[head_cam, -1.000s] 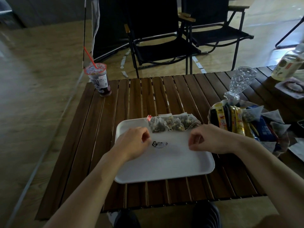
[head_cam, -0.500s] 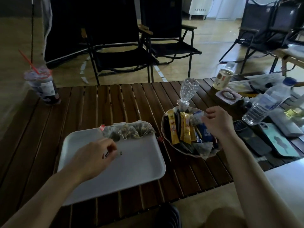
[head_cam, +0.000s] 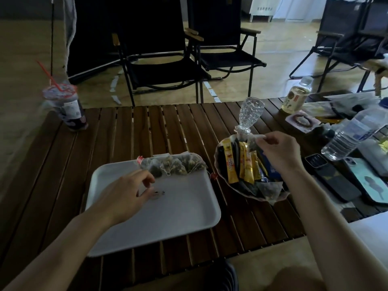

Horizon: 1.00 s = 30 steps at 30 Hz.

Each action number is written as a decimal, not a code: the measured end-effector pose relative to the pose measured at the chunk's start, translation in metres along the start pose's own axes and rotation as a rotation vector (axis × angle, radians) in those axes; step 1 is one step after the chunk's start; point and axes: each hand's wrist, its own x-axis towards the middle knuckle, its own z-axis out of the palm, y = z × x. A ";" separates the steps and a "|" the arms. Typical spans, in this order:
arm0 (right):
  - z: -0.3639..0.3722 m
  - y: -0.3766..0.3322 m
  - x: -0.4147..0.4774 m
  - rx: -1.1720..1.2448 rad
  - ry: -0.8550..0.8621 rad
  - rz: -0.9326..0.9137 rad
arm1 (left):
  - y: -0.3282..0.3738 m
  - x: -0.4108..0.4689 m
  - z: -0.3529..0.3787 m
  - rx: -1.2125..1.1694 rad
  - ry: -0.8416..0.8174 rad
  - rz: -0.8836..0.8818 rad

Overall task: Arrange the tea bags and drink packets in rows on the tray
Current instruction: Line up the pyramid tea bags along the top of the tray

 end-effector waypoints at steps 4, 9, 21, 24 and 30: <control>-0.001 -0.040 -0.028 0.590 -0.510 0.047 | -0.011 -0.004 -0.011 0.000 0.033 -0.021; 0.039 -0.069 -0.069 0.183 -0.816 -0.167 | -0.025 -0.012 -0.023 0.006 0.059 -0.077; 0.084 -0.073 -0.075 0.051 -0.760 -0.184 | -0.034 -0.011 -0.022 -0.027 -0.020 -0.122; 0.076 -0.060 -0.064 0.030 -0.710 -0.150 | -0.030 -0.009 -0.018 -0.069 -0.064 -0.109; 0.069 -0.045 -0.049 -0.021 -0.661 -0.132 | -0.017 -0.001 -0.005 -0.105 -0.105 -0.038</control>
